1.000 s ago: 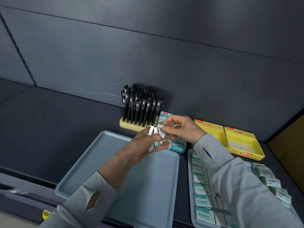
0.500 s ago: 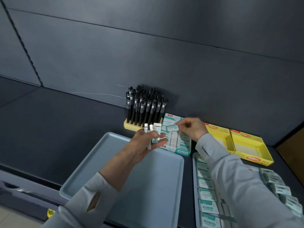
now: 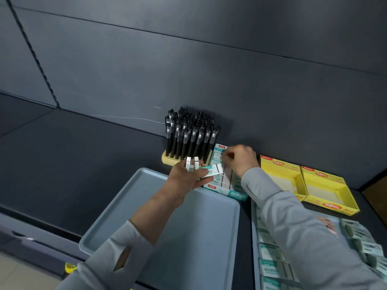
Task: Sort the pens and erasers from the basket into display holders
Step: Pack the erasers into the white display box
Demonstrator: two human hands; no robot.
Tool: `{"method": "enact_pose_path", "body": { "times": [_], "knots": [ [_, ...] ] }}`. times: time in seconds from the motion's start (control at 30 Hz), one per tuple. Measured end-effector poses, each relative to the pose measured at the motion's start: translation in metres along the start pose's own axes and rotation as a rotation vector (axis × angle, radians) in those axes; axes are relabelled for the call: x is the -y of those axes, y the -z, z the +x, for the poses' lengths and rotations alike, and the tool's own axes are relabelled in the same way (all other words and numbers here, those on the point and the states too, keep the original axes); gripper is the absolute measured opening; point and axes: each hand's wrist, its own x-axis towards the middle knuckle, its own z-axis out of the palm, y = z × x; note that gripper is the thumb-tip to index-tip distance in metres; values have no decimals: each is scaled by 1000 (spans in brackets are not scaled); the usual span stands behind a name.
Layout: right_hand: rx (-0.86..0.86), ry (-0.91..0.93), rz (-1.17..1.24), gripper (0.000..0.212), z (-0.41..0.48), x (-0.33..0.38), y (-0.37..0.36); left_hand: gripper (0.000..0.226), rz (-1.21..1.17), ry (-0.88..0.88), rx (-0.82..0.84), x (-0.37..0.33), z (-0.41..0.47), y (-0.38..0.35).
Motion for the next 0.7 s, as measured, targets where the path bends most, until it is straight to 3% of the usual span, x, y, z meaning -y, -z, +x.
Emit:
{"method": "enact_pose_path", "body": {
  "times": [0.07,0.13,0.23,0.3,0.4,0.5,0.7],
  "knots": [
    [40,-61,300,27,-4,6,11,27,0,-9,-30,0,1,-1],
    [261,-116,678,32,-13,14,25,29,-11,-23,-43,0,1,-3],
    [501,-3,776,11,-22,14,33,30,-6,-26,-45,0,3,-6],
    [441,-6,828,4,-21,6,33,29,-2,-18,-34,1,5,-8],
    [316,-157,942,9,-16,-10,29,27,31,-8,13,-1,4,-11],
    [309,-232,819,13,-14,-24,14,15,105,29,9,-3,3,-11],
    [156,-14,245,24,-17,-14,4,18,91,66,23,-5,2,-6]
  ]
}}
